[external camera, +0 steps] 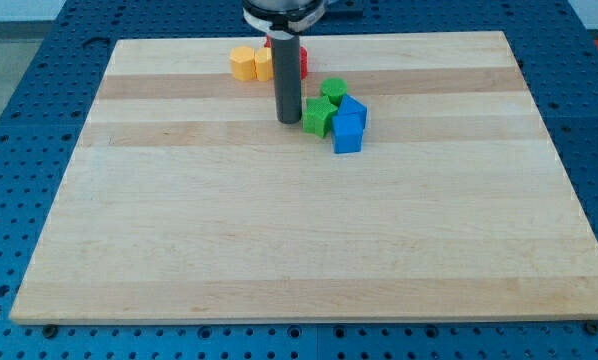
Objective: Slide the yellow heart up a bit
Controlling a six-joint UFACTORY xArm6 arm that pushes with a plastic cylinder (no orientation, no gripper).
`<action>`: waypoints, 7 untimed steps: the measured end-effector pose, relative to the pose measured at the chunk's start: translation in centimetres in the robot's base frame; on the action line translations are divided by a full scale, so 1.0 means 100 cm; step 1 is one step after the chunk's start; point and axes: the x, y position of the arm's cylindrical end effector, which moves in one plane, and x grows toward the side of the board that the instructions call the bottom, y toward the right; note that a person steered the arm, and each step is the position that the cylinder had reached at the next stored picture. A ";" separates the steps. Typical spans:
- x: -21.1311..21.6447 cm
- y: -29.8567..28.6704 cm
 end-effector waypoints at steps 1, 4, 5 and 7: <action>-0.005 -0.015; -0.032 -0.038; -0.042 -0.043; -0.044 -0.041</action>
